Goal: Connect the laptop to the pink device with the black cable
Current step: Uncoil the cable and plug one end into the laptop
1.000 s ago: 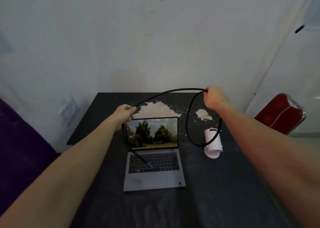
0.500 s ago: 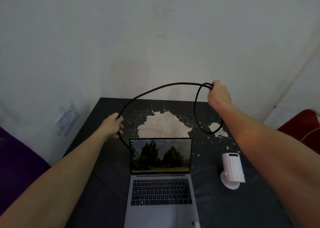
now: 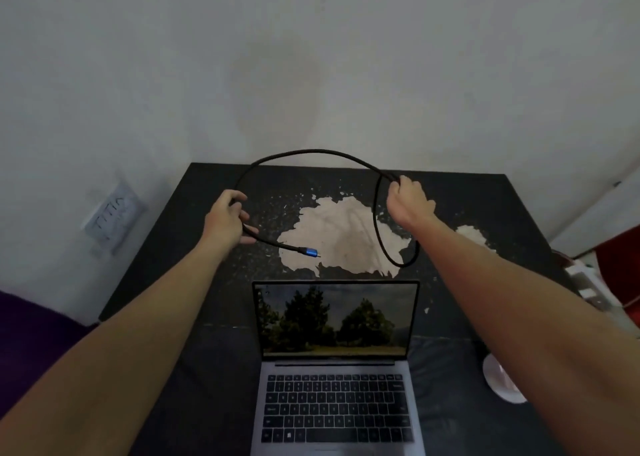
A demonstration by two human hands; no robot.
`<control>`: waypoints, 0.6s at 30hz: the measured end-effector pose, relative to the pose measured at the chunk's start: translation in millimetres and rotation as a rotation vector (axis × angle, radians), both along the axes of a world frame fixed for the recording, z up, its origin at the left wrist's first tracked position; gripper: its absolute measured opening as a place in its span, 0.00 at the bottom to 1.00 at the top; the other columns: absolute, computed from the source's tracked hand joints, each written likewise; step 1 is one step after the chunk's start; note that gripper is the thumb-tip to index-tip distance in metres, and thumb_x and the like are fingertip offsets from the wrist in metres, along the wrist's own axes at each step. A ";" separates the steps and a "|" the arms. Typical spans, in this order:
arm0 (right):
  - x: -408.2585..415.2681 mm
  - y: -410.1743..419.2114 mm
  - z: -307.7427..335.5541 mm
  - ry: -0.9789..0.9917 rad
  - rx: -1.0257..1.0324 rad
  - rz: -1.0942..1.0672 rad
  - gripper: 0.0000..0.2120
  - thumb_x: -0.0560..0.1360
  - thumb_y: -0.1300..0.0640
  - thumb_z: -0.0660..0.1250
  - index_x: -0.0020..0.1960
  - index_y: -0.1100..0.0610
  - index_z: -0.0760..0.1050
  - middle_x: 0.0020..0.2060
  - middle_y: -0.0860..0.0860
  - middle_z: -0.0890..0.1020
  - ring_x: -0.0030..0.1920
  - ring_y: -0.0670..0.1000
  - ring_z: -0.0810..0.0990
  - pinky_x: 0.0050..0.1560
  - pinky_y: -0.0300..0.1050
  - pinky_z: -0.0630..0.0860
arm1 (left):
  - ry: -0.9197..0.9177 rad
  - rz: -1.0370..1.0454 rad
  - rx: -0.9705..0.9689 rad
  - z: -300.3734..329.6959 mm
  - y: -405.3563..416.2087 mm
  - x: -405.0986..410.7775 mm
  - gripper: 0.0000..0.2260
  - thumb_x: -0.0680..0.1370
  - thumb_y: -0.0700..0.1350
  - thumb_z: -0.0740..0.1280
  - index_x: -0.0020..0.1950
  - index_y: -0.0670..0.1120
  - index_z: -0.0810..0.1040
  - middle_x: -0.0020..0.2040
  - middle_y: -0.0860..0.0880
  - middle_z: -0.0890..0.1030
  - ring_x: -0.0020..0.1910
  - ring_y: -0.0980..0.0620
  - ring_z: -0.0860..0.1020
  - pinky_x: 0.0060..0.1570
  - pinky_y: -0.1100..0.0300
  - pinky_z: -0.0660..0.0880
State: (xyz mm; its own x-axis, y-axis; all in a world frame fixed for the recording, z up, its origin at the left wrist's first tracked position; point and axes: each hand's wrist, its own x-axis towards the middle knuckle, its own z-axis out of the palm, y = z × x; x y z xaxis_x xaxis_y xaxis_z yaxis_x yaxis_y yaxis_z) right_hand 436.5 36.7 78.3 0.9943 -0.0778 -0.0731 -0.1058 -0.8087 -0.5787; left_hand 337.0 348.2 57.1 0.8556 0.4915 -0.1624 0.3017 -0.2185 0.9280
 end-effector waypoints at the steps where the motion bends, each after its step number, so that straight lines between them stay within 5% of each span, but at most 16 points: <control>1: -0.2 2.6 -8.9 0.034 -0.016 0.003 0.21 0.83 0.51 0.46 0.69 0.58 0.68 0.70 0.60 0.70 0.68 0.63 0.70 0.69 0.61 0.57 | 0.011 0.001 -0.008 -7.8 2.7 1.9 0.11 0.85 0.42 0.52 0.57 0.50 0.74 0.46 0.41 0.74 0.36 0.43 0.82 0.30 0.54 0.80; 7: -8.5 9.8 -41.3 0.159 -0.023 0.045 0.20 0.82 0.51 0.48 0.71 0.57 0.64 0.73 0.60 0.65 0.68 0.67 0.69 0.70 0.62 0.56 | 0.053 0.017 -0.055 -30.7 12.3 2.2 0.13 0.85 0.43 0.52 0.57 0.49 0.75 0.45 0.43 0.73 0.37 0.43 0.82 0.30 0.55 0.80; 13: -20.0 31.2 -41.9 0.281 -0.031 0.176 0.32 0.75 0.47 0.52 0.78 0.55 0.58 0.76 0.60 0.64 0.72 0.67 0.66 0.72 0.65 0.59 | 0.073 0.085 -0.156 -27.3 22.1 -6.3 0.13 0.85 0.44 0.52 0.57 0.48 0.77 0.50 0.42 0.74 0.43 0.43 0.83 0.32 0.55 0.80; 18: -55.7 67.9 -22.6 0.183 -0.085 0.329 0.32 0.80 0.42 0.55 0.80 0.52 0.55 0.78 0.57 0.60 0.77 0.62 0.60 0.74 0.67 0.53 | 0.075 0.170 -0.233 -11.3 28.6 -18.2 0.12 0.85 0.43 0.54 0.60 0.47 0.77 0.52 0.43 0.74 0.43 0.46 0.83 0.32 0.57 0.81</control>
